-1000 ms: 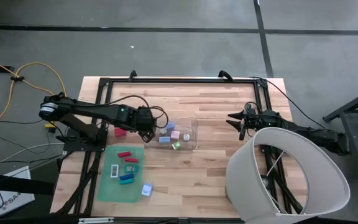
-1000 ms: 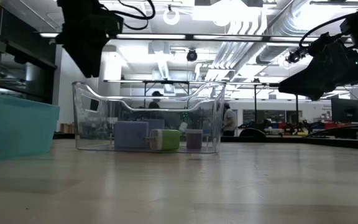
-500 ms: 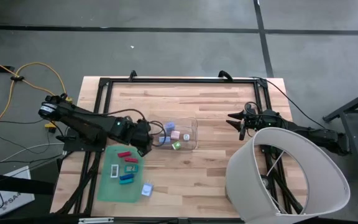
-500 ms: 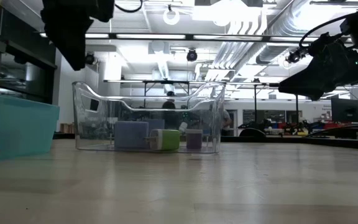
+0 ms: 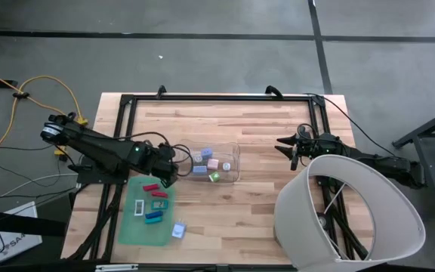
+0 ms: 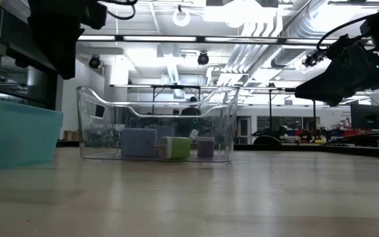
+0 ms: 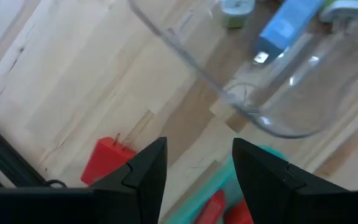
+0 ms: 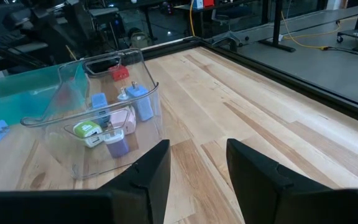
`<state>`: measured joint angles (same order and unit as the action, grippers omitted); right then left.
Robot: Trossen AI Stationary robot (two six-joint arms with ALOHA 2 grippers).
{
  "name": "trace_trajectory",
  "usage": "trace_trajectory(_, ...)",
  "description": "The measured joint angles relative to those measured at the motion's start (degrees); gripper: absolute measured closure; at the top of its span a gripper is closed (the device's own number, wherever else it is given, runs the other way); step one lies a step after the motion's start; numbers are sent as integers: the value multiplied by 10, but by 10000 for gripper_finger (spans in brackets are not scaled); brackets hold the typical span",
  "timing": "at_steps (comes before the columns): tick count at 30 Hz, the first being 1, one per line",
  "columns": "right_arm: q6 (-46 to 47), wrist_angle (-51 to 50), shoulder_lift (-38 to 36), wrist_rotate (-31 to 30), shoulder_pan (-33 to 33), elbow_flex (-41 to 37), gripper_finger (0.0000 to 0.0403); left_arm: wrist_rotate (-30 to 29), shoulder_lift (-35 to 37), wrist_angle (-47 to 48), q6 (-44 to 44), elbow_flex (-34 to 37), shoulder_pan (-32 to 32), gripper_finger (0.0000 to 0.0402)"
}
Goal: Pick & Place Office items
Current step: Put the red charger adapter into the transparent bin
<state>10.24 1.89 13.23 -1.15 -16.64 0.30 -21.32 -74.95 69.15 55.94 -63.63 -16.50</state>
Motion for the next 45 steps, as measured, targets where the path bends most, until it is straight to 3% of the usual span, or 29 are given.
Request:
trace_trajectory(13,0,0,0,0,0,0,259,11,166,-35,-11,158,43,228)
trace_trajectory(16,0,0,0,0,0,0,259,13,189,-24,-49,177,61,228)
trace_trajectory(32,0,0,0,0,0,0,259,106,259,-29,-190,252,173,228)
trace_trajectory(38,0,0,0,0,0,0,259,118,273,-43,-200,255,171,221)
trace_trajectory(45,0,0,0,0,0,0,259,131,273,-58,-185,255,170,180)
